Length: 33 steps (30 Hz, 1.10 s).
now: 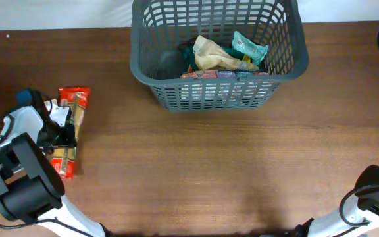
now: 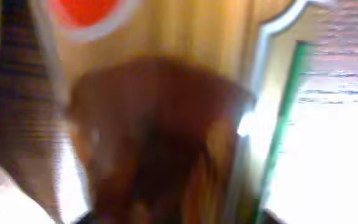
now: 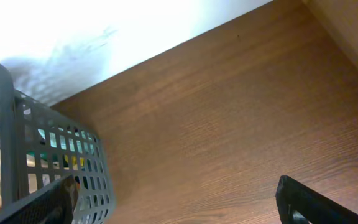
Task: Pack container
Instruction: 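Return the left gripper and grasp the red spaghetti packet, then lift the spaghetti packet toward the basket and drop it in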
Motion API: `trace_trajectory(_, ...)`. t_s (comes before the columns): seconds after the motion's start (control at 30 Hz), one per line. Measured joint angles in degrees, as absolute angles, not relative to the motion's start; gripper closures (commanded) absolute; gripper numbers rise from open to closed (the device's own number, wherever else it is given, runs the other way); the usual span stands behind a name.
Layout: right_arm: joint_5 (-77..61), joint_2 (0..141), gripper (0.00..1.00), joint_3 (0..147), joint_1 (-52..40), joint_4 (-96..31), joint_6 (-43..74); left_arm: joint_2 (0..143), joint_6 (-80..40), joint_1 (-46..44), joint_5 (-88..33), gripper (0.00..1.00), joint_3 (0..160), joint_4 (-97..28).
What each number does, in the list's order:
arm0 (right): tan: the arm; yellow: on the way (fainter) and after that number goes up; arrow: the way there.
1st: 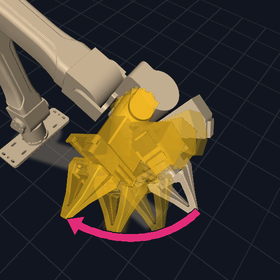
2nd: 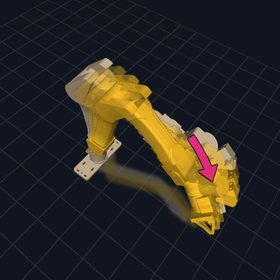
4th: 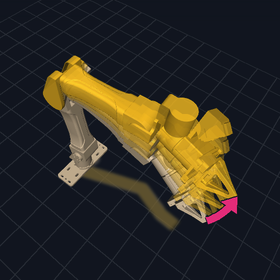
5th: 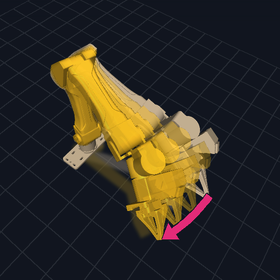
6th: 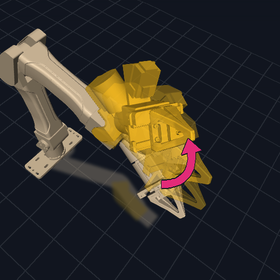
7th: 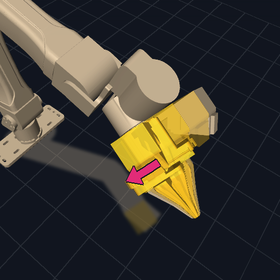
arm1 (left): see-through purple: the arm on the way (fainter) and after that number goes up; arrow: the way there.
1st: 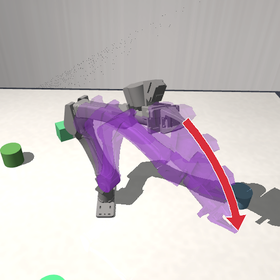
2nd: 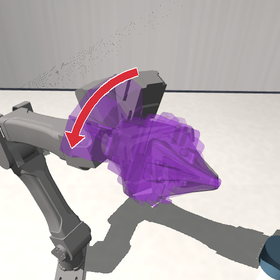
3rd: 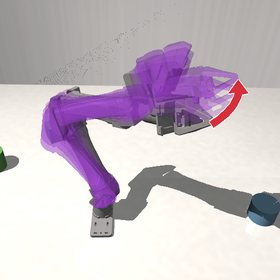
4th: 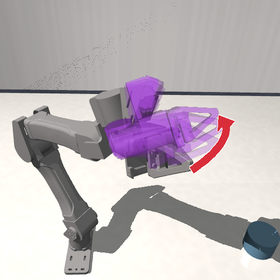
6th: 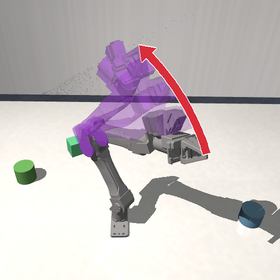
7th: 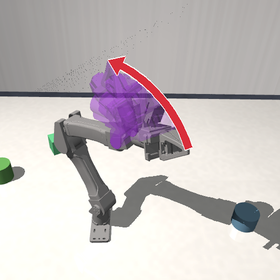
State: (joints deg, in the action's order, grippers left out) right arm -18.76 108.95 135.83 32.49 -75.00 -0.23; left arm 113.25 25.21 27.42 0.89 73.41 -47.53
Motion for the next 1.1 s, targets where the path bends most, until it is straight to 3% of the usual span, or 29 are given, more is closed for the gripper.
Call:
trace_trajectory(0.17,-18.76,108.95,0.01,135.83,32.49,-74.98,-0.23,113.27,24.18,27.27,-1.04,0.98,77.32,-50.59)
trace_trajectory(0.37,-18.76,108.95,0.01,135.83,32.49,-74.98,-0.25,117.89,23.51,23.75,-6.13,0.98,90.67,-63.79)
trace_trajectory(0.57,-18.94,108.95,0.01,135.83,32.49,-74.96,-0.25,118.63,23.29,18.31,-9.52,0.98,117.97,-77.19)
trace_trajectory(0.8,-18.98,108.95,0.01,135.83,32.49,-74.94,-0.23,118.54,24.88,12.43,-10.24,0.98,146.54,-83.81)
trace_trajectory(0.97,-18.98,108.95,0.01,135.83,32.49,-75.00,-0.25,118.39,38.81,2.31,-10.57,0.98,161.32,-83.77)
trace_trajectory(1.1,-18.98,108.95,0.01,135.83,32.49,-74.98,-0.25,118.28,51.33,-8.43,-11.99,0.98,163.89,-80.16)
